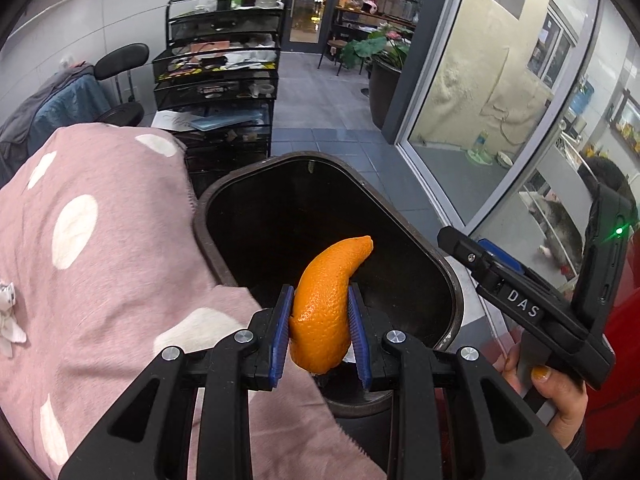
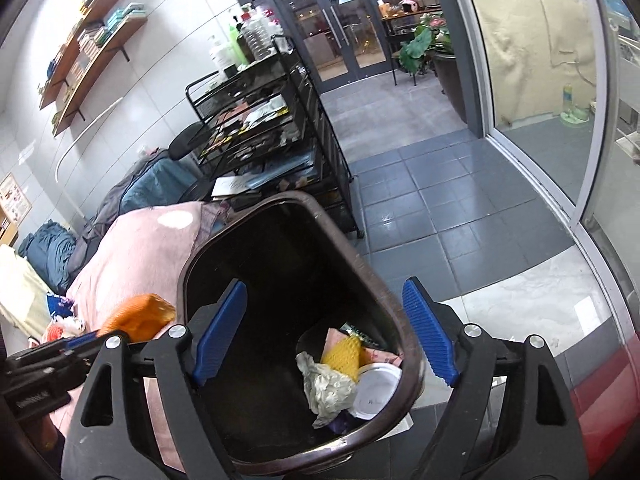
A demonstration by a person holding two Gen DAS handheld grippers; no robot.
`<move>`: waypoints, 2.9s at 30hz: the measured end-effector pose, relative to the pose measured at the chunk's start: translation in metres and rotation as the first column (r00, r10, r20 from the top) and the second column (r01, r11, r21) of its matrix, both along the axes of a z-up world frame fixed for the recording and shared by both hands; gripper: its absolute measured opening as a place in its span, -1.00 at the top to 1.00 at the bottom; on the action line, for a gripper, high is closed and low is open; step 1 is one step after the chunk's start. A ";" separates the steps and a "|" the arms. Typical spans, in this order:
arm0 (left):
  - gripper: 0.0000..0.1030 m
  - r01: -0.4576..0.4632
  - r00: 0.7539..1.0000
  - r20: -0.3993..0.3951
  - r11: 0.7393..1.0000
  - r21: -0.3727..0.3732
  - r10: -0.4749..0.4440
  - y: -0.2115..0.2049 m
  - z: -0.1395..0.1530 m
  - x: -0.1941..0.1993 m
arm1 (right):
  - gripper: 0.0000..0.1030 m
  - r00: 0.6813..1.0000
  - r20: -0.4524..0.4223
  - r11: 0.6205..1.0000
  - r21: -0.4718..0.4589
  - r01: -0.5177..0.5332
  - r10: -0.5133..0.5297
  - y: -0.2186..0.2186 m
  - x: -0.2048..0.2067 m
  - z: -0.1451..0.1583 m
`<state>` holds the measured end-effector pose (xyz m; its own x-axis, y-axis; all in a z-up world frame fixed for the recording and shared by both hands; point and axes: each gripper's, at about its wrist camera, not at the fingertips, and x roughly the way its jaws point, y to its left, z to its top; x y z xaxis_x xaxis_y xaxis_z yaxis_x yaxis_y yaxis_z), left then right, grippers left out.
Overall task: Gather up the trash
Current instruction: 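Carry the paper and orange peel over the bin and release them, then move both open tools back toward the orange mesh net and tissue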
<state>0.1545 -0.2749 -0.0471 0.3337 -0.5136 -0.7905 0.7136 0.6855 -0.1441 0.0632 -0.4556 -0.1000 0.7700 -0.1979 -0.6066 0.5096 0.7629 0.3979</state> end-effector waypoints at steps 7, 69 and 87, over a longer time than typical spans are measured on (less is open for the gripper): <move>0.47 0.024 1.000 -0.012 0.998 0.057 -0.024 -0.023 -0.014 0.004 | -0.56 0.999 0.007 0.999 0.003 0.041 -0.041 -0.017 -0.009 0.002; -0.86 -0.523 0.831 0.240 0.852 0.023 0.503 0.260 0.010 0.031 | -0.73 0.819 0.022 0.813 -0.130 -0.567 0.574 0.183 0.112 0.060; -0.78 -0.663 0.741 0.221 0.743 0.094 0.634 0.364 -0.008 0.124 | -0.72 0.561 -0.109 0.546 -0.138 -0.826 0.821 0.333 0.218 0.058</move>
